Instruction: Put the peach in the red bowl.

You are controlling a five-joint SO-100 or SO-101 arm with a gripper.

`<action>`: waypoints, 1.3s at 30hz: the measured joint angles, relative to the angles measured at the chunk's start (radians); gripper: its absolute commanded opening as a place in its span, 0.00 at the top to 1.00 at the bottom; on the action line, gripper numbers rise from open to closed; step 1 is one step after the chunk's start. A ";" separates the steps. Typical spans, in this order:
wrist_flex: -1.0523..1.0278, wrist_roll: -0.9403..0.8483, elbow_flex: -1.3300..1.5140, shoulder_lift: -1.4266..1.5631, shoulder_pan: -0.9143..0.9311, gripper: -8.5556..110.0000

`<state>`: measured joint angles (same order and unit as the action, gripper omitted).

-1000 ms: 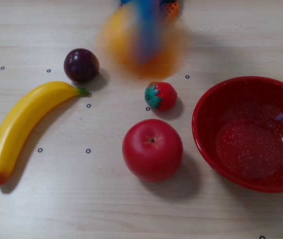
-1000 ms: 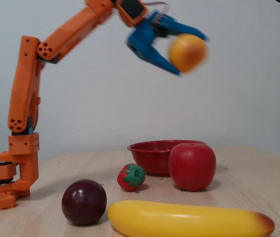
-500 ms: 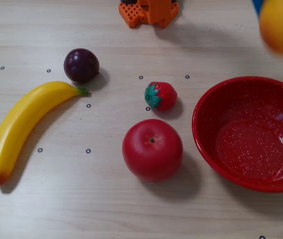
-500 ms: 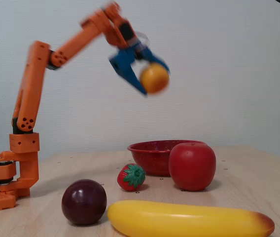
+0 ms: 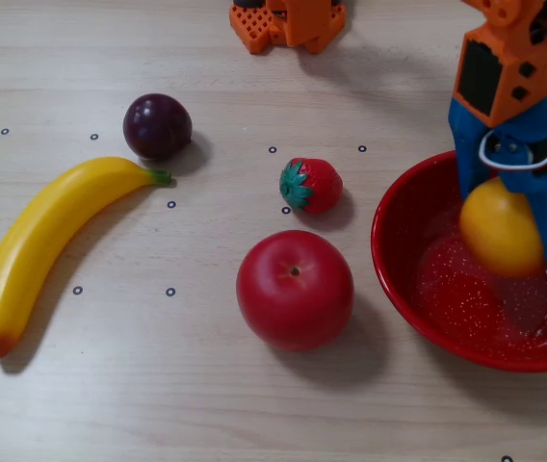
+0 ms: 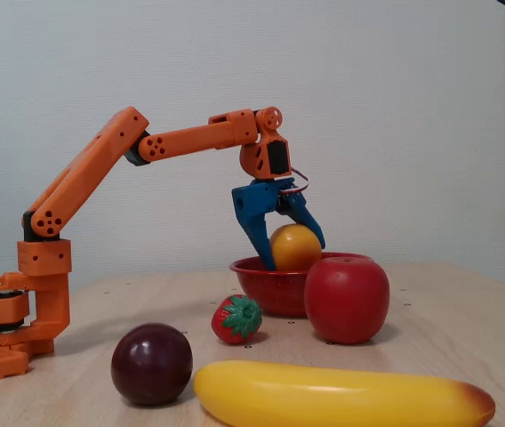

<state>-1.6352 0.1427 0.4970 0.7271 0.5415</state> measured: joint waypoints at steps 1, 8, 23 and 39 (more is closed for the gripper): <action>0.000 0.000 0.000 0.000 0.000 0.52; 0.000 0.023 0.000 0.000 -0.058 0.50; 0.321 -0.026 0.532 0.647 -0.196 0.93; 0.379 -0.043 1.496 1.730 -0.479 0.93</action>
<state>-1.2563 0.0997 1.9926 2.4574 0.0629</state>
